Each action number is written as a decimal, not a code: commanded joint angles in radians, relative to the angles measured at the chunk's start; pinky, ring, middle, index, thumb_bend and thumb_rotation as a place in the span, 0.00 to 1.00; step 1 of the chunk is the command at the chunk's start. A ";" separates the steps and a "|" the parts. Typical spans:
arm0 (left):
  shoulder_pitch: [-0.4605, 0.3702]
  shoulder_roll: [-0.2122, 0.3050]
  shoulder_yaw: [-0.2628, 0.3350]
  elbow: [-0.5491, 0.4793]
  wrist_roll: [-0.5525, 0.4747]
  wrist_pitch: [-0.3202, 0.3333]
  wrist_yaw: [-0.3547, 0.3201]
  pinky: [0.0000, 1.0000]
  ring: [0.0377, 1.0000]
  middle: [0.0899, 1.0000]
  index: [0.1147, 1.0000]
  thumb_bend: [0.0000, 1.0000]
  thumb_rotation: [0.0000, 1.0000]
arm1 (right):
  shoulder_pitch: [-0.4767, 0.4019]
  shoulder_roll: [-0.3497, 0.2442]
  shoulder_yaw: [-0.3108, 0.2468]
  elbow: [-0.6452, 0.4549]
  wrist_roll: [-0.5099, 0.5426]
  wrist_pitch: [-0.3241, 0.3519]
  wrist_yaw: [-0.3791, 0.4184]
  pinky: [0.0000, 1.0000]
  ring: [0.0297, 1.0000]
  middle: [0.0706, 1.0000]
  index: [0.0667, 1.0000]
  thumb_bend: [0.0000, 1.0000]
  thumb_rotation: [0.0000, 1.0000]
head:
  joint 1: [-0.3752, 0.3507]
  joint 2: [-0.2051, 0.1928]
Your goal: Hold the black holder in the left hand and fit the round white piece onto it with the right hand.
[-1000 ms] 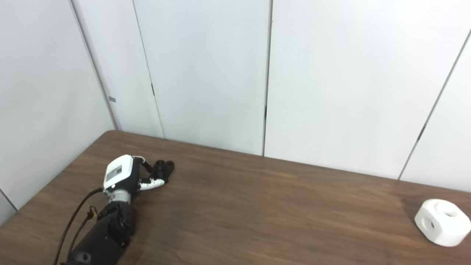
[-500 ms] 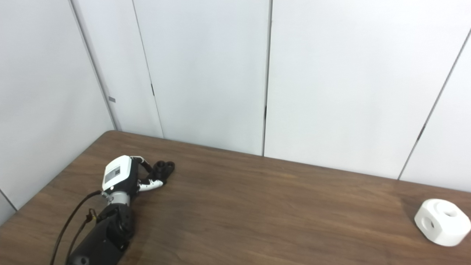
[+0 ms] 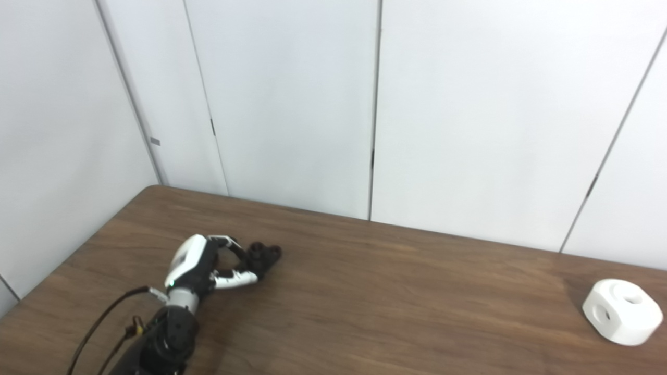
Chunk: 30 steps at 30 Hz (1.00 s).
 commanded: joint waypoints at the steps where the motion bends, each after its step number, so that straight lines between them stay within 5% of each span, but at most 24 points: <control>1: 0.012 0.001 -0.020 -0.063 -0.021 0.018 -0.058 0.83 0.88 0.80 0.42 0.51 0.05 | 0.031 0.046 0.006 -0.031 -0.014 0.012 -0.006 0.99 1.00 1.00 0.98 0.64 1.00 | -0.012 0.008; 6: 0.076 0.001 -0.082 -0.178 -0.015 0.029 -0.148 0.83 0.89 0.81 0.42 0.51 0.05 | 0.036 0.057 0.015 -0.054 -0.042 0.030 -0.021 0.98 1.00 1.00 0.95 0.62 1.00 | -0.046 0.033; 14: 0.173 -0.019 -0.207 -0.245 0.022 -0.062 -0.178 0.83 0.88 0.80 0.42 0.51 0.04 | 0.045 0.063 0.034 -0.087 -0.063 0.045 -0.033 0.97 1.00 0.99 0.93 0.64 1.00 | -0.114 0.091; 24: 0.258 -0.017 -0.388 -0.347 0.208 -0.168 -0.210 0.76 0.87 0.79 0.42 0.51 0.04 | 0.045 0.070 0.056 -0.138 -0.090 0.085 -0.049 0.95 0.99 0.98 0.93 0.64 1.00 | -0.171 0.171; 30: 0.299 -0.023 -0.478 -0.370 0.372 -0.224 -0.232 0.90 0.87 0.79 0.42 0.52 0.04 | 0.046 0.080 0.073 -0.175 -0.112 0.122 -0.065 0.95 0.98 0.97 0.94 0.63 1.00 | -0.204 0.205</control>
